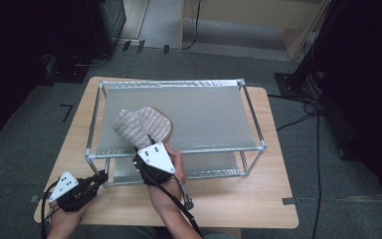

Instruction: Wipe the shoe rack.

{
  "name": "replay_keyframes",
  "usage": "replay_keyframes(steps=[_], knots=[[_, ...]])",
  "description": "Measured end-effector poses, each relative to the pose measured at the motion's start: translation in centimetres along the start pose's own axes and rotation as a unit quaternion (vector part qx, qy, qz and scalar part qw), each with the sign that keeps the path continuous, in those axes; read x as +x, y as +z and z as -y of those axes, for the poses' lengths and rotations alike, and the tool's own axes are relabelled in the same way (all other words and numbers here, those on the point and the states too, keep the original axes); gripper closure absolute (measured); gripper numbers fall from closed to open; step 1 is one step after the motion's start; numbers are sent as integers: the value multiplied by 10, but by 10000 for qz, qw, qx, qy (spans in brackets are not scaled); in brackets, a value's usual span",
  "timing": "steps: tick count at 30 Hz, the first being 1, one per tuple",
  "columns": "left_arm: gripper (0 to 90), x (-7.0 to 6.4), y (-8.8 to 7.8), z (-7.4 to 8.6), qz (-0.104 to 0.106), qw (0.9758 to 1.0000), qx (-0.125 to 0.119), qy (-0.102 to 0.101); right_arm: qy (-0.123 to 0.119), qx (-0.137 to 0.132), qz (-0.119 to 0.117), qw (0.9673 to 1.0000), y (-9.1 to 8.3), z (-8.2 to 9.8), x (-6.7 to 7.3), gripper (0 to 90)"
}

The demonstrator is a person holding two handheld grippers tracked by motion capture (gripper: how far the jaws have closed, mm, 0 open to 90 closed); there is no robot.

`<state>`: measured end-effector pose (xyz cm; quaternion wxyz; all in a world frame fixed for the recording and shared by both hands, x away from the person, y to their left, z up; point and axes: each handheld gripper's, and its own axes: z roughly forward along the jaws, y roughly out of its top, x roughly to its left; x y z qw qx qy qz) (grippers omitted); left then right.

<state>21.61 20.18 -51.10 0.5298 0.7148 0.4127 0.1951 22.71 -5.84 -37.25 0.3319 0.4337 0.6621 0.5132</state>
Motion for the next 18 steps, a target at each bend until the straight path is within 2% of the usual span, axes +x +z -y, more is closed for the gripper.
replay_keyframes(steps=[4, 6, 8, 12, 13, 17, 18], knots=[[781, 0, 0, 0, -14, 10000, -15, 17, -91, -3, -157, 9998, 10, -3, 25, 661], [784, -1, 1, 1, -46, 10000, -26, 46, -150, 4, -274, 9995, 14, -5, 34, 660], [784, -1, 1, 1, -112, 9999, -28, 51, -163, 20, -337, 9993, 16, -6, 36, 658], [788, -4, 3, 0, -206, 9997, 14, 138, -159, -26, -494, 9986, 15, -5, 28, 658], [790, -4, 4, 0, -219, 9997, 20, 145, -74, -10, -463, 9989, 11, -5, 16, 658], [790, -5, 5, -1, -229, 9997, 82, 103, -58, -116, -169, 9998, 0, 1, -12, 658], [790, -5, 5, -2, -236, 9996, 98, 132, -58, -116, -169, 9998, 0, 1, -12, 658]])
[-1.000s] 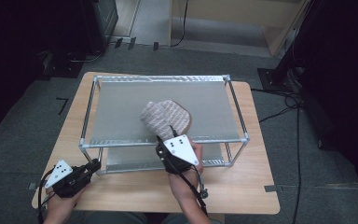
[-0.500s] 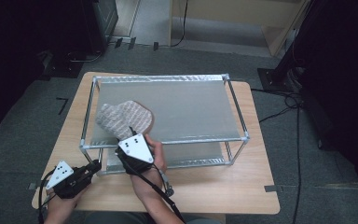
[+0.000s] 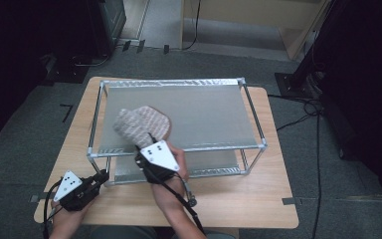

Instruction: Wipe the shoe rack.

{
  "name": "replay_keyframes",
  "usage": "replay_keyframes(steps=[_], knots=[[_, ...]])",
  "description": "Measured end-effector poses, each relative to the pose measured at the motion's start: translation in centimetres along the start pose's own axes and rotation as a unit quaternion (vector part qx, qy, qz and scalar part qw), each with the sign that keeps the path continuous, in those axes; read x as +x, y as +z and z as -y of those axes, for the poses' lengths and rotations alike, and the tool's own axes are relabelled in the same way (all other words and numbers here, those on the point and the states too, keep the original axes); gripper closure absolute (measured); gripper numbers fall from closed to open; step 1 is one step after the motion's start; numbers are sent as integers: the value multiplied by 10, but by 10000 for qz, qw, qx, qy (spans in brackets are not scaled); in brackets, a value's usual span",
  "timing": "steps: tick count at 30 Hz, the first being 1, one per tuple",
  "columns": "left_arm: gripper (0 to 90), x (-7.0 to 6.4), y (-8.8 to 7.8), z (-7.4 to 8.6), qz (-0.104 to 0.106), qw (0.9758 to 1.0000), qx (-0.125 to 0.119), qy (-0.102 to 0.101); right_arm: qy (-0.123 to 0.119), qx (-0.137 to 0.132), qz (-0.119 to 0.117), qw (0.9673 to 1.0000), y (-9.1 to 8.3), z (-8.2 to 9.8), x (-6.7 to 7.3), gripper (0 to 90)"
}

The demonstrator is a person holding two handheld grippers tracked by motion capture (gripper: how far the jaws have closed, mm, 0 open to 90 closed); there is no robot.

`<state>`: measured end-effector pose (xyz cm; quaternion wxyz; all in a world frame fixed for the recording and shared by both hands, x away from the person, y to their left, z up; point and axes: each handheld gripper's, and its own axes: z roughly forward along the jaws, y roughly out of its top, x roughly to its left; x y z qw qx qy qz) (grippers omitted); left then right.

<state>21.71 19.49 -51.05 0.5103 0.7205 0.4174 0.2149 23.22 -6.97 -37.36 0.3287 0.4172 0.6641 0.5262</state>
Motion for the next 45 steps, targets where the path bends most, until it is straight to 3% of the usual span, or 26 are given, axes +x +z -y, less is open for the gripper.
replay_keyframes(steps=[1, 9, 14, 18, 26, 32, 38, 43, 45], knots=[[790, 0, 0, 0, -11, 10000, -3, 2, 48, -33, 201, 9998, -11, 4, -24, 658], [790, -1, 1, 0, -15, 10000, 0, -27, 350, -54, 777, 9963, -42, 13, -98, 661], [789, -1, 1, 1, -4, 10000, 1, -29, 444, -101, 1168, 9921, -58, 19, -135, 661], [789, 0, 1, 1, 13, 10000, 9, -36, 524, -119, 1330, 9897, -66, 21, -156, 661], [791, -1, 1, 1, 36, 10000, 15, 12, 574, -112, 1627, 9849, -71, 23, -181, 660], [792, -1, 2, 1, 59, 10000, 30, 32, 579, -163, 1735, 9830, -65, 22, -190, 658], [793, -1, 2, 1, 48, 10000, 43, 49, 626, -162, 1934, 9790, -53, 19, -200, 657], [792, -1, 2, 2, 42, 10000, 29, 28, 666, -166, 2098, 9753, -57, 19, -207, 654], [793, -1, 1, 2, 0, 10000, 32, 57, 753, -216, 2045, 9757, -60, 20, -208, 648]])
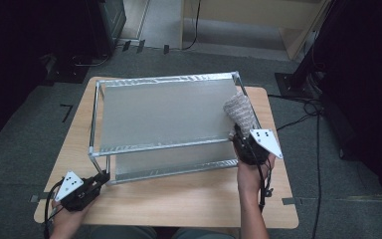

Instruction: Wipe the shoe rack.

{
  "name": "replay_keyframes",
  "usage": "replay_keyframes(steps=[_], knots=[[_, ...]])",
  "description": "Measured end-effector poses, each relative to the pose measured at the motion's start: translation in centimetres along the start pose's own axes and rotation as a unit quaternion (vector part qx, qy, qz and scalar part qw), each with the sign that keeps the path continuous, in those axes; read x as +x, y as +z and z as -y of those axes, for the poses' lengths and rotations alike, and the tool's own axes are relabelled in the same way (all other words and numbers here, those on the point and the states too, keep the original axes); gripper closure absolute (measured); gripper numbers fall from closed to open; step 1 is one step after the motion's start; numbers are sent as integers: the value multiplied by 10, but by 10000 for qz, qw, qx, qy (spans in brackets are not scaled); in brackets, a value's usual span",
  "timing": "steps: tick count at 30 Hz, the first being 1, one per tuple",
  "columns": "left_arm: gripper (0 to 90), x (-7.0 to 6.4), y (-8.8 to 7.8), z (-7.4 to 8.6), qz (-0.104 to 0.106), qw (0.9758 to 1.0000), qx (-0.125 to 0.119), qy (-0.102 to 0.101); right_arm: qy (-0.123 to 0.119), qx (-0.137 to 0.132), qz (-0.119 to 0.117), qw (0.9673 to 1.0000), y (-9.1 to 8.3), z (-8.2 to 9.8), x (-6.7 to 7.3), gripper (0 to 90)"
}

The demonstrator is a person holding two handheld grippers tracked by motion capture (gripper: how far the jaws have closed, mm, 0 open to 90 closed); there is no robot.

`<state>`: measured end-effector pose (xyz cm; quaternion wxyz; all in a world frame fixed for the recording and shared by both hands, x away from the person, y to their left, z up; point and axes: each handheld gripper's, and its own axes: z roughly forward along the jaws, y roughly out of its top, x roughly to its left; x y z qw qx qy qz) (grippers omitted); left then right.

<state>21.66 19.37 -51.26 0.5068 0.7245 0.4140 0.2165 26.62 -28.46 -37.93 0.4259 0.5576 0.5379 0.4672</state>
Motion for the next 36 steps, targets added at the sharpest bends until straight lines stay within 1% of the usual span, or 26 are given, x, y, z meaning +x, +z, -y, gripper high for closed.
replay_keyframes(steps=[1, 3, 5, 7, 9, 11, 14, 16, 18, 19, 20, 22, 23, 24, 25, 26, 28, 30, 31, 32, 33, 34, 36], knots=[[794, 0, 0, 0, 1, 10000, -1, -20, 156, -27, -172, 9997, -3, 0, -2, 647], [791, 2, -1, 0, 55, 9999, -8, -93, 314, -126, -418, 9986, -7, 2, -6, 647], [792, 1, -1, 1, 26, 10000, -19, -62, 372, -254, -592, 9972, -14, 3, -9, 646], [793, -1, 0, 0, 16, 10000, -27, -30, 352, -391, -645, 9965, -22, 4, -9, 645], [793, -1, 0, 0, 8, 10000, -11, 2, 388, -468, -695, 9957, -30, 2, -10, 641], [793, -1, 0, 0, 20, 10000, -8, -1, 379, -550, -672, 9955, -40, -1, -13, 637], [793, -1, 0, 0, 11, 10000, -10, 12, 432, -468, -718, 9954, -48, -3, -17, 623], [793, -1, 0, 0, 19, 10000, -9, 18, 376, -418, -768, 9955, -53, 2, -18, 614], [793, 0, 0, 0, 25, 10000, -7, 19, 267, -346, -726, 9964, -55, 12, -16, 611], [793, 0, 0, 0, 26, 10000, -5, 15, 230, -363, -711, 9965, -55, 19, -14, 613], [793, 0, 0, 0, 26, 10000, -4, 20, 140, -433, -663, 9968, -56, 25, -11, 616], [794, -1, 0, 0, 12, 10000, 3, 33, -207, -567, -439, 9972, -57, 34, -2, 621], [794, -1, -1, 0, 11, 10000, 5, 33, -287, -610, -338, 9972, -59, 37, 2, 624], [794, -1, -1, 0, 17, 10000, 5, 33, -341, -639, -281, 9970, -61, 41, 6, 625], [794, -1, -1, 0, 16, 10000, 5, 37, -475, -694, -216, 9962, -61, 45, 10, 626], [794, -1, -1, 0, 21, 10000, 12, 47, -533, -708, -152, 9959, -63, 48, 13, 626], [794, -1, -1, 0, 25, 10000, 7, 50, -560, -695, -93, 9960, -64, 58, 19, 627], [794, -1, -1, 0, 36, 10000, 4, 50, -686, -665, -36, 9954, -65, 69, 23, 630], [795, -1, -1, 0, 33, 10000, 4, 58, -715, -622, 50, 9955, -65, 77, 26, 631], [795, -1, -1, 0, 30, 10000, 2, 66, -745, -595, 74, 9954, -64, 82, 27, 631], [795, -1, -1, 0, 51, 10000, 10, 76, -713, -513, 76, 9961, -63, 87, 29, 632], [795, -2, -1, 0, 59, 9999, 10, 98, -621, -385, 81, 9973, -62, 93, 31, 632], [796, -2, 0, 0, 67, 9999, 11, 106, -570, -139, -2, 9983, -57, 101, 34, 631]])
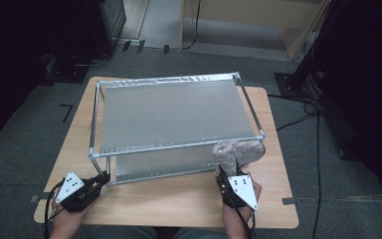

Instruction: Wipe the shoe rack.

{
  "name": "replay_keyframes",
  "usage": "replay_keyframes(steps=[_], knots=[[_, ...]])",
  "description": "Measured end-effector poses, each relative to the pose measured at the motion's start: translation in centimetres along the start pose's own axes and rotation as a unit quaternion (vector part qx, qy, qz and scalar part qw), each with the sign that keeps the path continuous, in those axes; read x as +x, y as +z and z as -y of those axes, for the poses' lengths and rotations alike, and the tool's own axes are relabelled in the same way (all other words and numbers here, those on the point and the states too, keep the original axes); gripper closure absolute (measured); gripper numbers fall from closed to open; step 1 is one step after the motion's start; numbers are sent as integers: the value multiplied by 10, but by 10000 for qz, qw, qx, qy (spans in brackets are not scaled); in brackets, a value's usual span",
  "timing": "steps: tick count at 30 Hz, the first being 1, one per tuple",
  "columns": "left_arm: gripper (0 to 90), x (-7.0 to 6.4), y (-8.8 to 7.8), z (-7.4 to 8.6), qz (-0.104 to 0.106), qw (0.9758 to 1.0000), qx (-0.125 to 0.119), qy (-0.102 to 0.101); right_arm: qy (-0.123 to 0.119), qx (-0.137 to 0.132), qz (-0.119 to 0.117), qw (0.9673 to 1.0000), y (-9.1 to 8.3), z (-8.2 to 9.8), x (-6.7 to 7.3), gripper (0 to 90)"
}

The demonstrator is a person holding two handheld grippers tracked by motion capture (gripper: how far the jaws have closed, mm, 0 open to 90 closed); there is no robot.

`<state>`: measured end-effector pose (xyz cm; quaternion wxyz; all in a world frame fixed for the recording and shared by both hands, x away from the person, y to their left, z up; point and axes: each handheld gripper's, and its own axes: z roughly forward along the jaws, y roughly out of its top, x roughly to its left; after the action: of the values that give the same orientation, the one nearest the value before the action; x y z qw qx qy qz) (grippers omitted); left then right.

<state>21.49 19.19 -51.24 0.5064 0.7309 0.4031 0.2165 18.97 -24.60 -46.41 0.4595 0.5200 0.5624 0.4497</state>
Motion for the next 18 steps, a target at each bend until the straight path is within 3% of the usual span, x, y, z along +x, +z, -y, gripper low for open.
replay_keyframes(steps=[4, 5, 7, 9, 14, 18], knots=[[795, 0, 0, 0, 25, 10000, -5, 23, 42, 477, -154, 9987, 12, 14, 10, 631], [795, 0, 0, 0, 25, 10000, -5, 23, 42, 477, -154, 9987, 12, 14, 10, 631], [795, 1, 0, 0, 35, 10000, -9, 17, 25, 885, -345, 9955, 25, 22, 15, 628], [795, 1, 0, 0, 37, 10000, -8, 20, 6, 1037, -390, 9938, 32, 24, 15, 627], [796, 0, 0, 0, 37, 10000, -7, 25, 124, 1082, -133, 9940, 53, 21, 1, 627], [797, -1, 1, 0, 33, 10000, -8, 71, -136, 1298, 311, 9910, 69, 26, -14, 623]])
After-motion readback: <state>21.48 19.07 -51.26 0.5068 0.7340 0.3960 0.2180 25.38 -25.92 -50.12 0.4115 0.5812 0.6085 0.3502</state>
